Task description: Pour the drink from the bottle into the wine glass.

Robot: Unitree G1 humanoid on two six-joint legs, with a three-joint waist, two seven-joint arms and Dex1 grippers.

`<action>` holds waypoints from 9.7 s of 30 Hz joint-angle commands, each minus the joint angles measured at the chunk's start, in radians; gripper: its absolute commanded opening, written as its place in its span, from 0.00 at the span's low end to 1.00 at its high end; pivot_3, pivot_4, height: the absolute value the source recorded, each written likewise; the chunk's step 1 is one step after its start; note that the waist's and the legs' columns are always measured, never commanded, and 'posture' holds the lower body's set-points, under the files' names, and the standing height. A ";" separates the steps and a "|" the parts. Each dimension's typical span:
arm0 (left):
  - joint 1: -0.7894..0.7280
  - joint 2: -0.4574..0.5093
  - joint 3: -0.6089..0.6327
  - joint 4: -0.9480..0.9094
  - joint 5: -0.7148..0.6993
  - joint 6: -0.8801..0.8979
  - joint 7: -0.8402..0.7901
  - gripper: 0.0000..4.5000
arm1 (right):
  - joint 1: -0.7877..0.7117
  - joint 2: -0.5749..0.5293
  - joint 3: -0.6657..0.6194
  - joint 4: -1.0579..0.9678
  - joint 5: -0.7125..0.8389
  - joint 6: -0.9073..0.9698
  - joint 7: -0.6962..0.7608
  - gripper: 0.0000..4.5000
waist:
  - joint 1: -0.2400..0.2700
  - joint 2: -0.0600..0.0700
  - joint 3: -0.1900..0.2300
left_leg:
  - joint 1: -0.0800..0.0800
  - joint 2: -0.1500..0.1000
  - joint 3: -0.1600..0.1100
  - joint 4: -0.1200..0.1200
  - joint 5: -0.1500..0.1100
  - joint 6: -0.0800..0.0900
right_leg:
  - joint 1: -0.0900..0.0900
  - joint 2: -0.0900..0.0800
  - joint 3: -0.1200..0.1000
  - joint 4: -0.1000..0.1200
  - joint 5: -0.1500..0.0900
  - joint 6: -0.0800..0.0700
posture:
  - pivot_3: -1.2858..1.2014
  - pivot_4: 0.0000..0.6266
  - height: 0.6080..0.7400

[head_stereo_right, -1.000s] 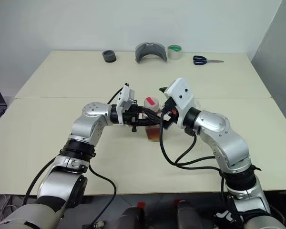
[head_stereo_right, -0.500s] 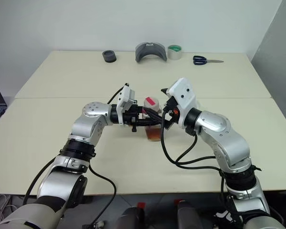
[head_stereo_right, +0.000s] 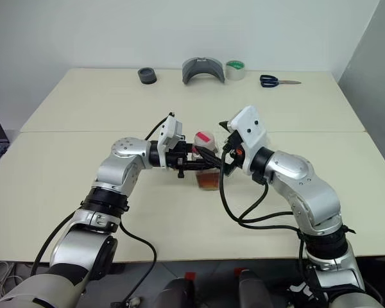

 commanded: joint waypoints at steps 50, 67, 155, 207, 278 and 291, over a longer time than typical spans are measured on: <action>-0.005 0.014 0.006 -0.032 -0.004 -0.031 -0.012 0.39 | 0.013 -0.047 -0.053 -0.063 0.052 0.016 -0.016 1.00 | 0.000 0.000 0.000 | 0.000 0.000 0.000 0.000 0.000 0.000 | 0.000 0.000 0.000 0.000 0.000 0.000 | 0.52 0.24 1.00; 0.000 0.014 0.007 -0.035 -0.003 -0.031 -0.013 0.39 | 0.018 -0.054 -0.056 -0.067 0.054 0.017 -0.017 1.00 | 0.000 0.000 0.000 | 0.000 0.000 0.000 0.000 0.000 0.000 | 0.000 0.000 0.000 0.000 0.000 0.000 | 0.52 0.24 1.00; 0.003 0.011 0.006 -0.039 0.011 -0.051 -0.018 0.39 | -0.063 -0.005 -0.002 0.018 0.090 0.030 0.029 0.64 | 0.000 0.000 0.000 | 0.000 0.000 0.000 0.000 0.000 0.000 | 0.000 0.000 0.000 0.000 0.000 0.000 | 0.52 0.24 1.00; 0.063 0.096 0.195 -0.043 -0.025 -0.018 0.290 0.38 | 0.690 -0.296 -0.413 -0.109 -0.090 -0.138 0.000 1.00 | 0.005 0.001 0.000 | 0.005 0.000 0.003 -0.001 0.001 0.002 | 0.005 0.001 0.003 -0.002 0.001 0.002 | 0.52 0.24 1.00; 0.205 0.152 0.385 0.254 0.058 -0.277 0.793 0.99 | 0.002 0.170 0.211 0.156 -0.193 -0.201 0.054 1.00 | 0.001 -0.002 0.000 | 0.002 0.000 0.000 0.000 0.001 0.001 | -0.001 -0.001 0.001 0.000 0.002 0.001 | 0.52 0.24 1.00; 0.649 0.141 0.344 -0.377 0.041 -0.136 0.801 0.99 | 0.101 0.059 -0.023 -0.036 -0.142 -0.008 -0.040 1.00 | 0.008 -0.002 0.000 | 0.002 0.002 -0.001 -0.001 0.001 0.001 | 0.000 -0.004 0.003 0.000 0.002 0.001 | 0.52 0.24 1.00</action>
